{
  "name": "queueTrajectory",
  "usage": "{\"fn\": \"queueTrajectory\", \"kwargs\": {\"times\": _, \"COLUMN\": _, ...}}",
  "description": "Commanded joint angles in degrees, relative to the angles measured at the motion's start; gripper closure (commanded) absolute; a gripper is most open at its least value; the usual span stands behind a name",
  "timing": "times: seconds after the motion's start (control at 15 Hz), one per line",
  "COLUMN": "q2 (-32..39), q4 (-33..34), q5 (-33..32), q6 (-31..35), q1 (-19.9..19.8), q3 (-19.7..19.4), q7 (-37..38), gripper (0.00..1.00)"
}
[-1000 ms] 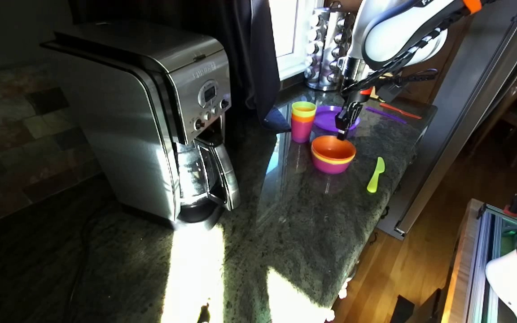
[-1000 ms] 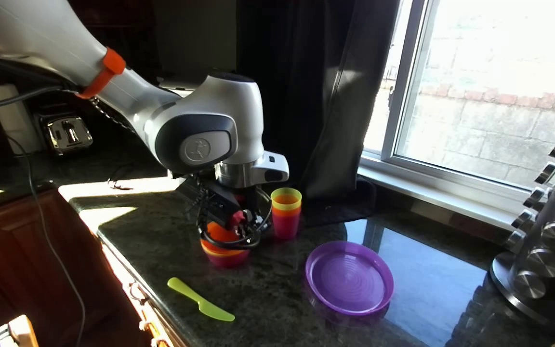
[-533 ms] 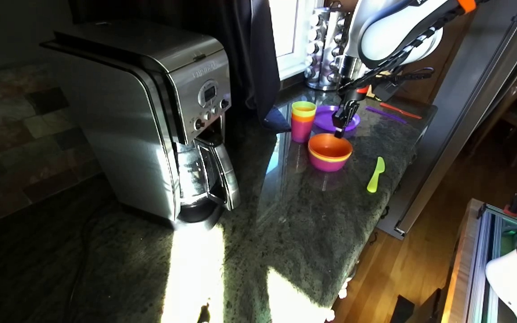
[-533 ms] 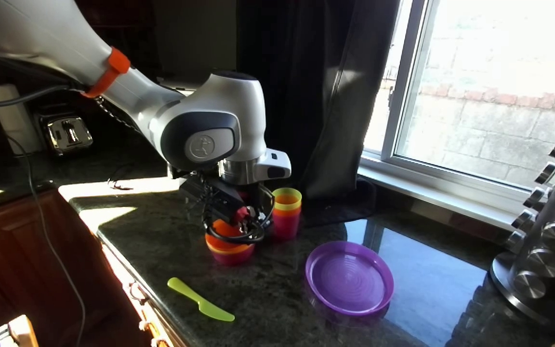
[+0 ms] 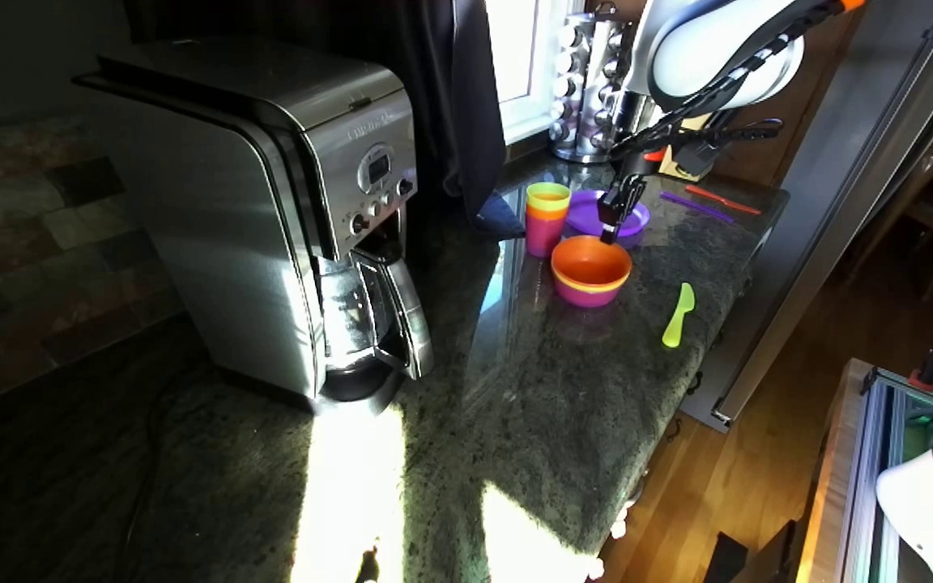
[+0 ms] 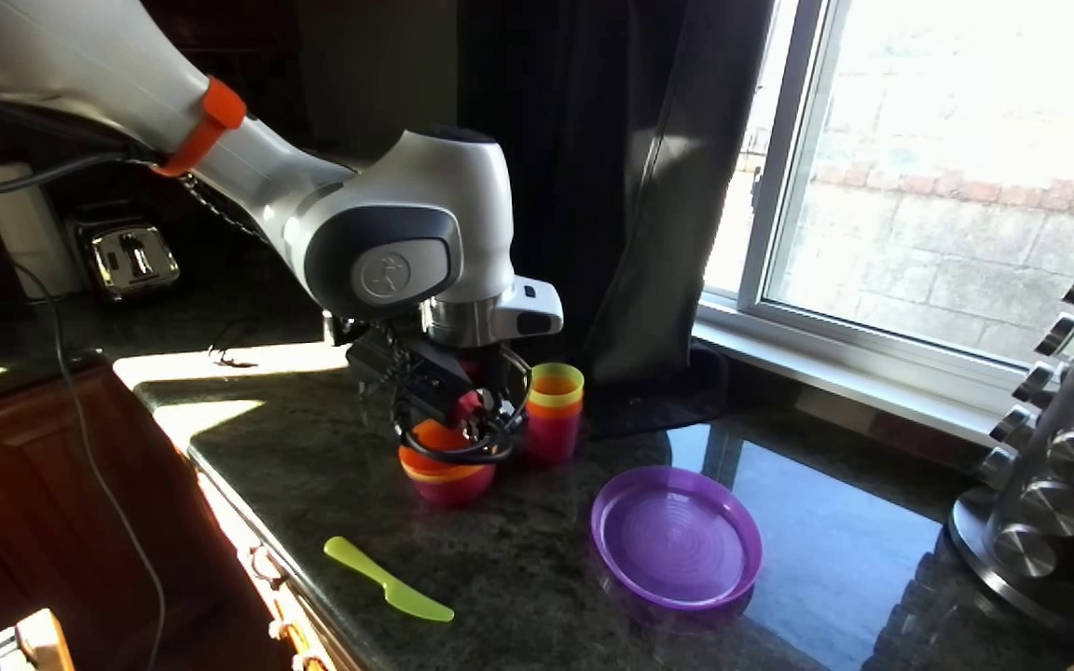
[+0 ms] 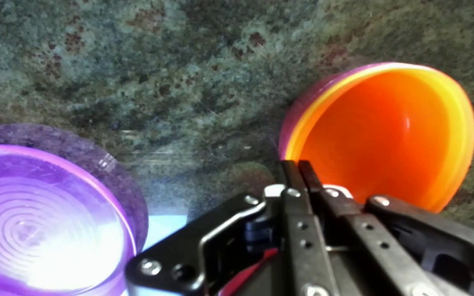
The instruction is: Unstack the bowls
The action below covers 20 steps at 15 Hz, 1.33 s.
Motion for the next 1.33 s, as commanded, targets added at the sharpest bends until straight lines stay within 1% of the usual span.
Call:
{"fn": "queueTrajectory", "kwargs": {"times": 0.0, "q2": -2.93, "q4": -1.50, "q5": 2.48, "q6": -0.07, "q1": -0.37, "q3": 0.22, "q7": -2.92, "gripper": 0.99}}
{"fn": "queueTrajectory", "kwargs": {"times": 0.33, "q2": -2.37, "q4": -0.97, "q5": 7.17, "q6": -0.30, "q1": 0.00, "q3": -0.24, "q7": -7.04, "gripper": 0.99}}
{"fn": "queueTrajectory", "kwargs": {"times": 0.53, "q2": -3.48, "q4": -1.54, "q5": 9.14, "q6": -0.44, "q1": 0.05, "q3": -0.21, "q7": -9.29, "gripper": 0.99}}
{"fn": "queueTrajectory", "kwargs": {"times": 0.87, "q2": -9.39, "q4": -4.25, "q5": 6.86, "q6": -2.08, "q1": 0.17, "q3": -0.07, "q7": -10.08, "gripper": 0.99}}
{"fn": "queueTrajectory", "kwargs": {"times": 1.0, "q2": -11.61, "q4": -5.02, "q5": 7.32, "q6": -3.43, "q1": 1.09, "q3": -0.15, "q7": -12.04, "gripper": 0.99}}
{"fn": "queueTrajectory", "kwargs": {"times": 1.27, "q2": -16.20, "q4": -6.95, "q5": 6.24, "q6": -6.83, "q1": 3.87, "q3": 0.84, "q7": -14.94, "gripper": 0.99}}
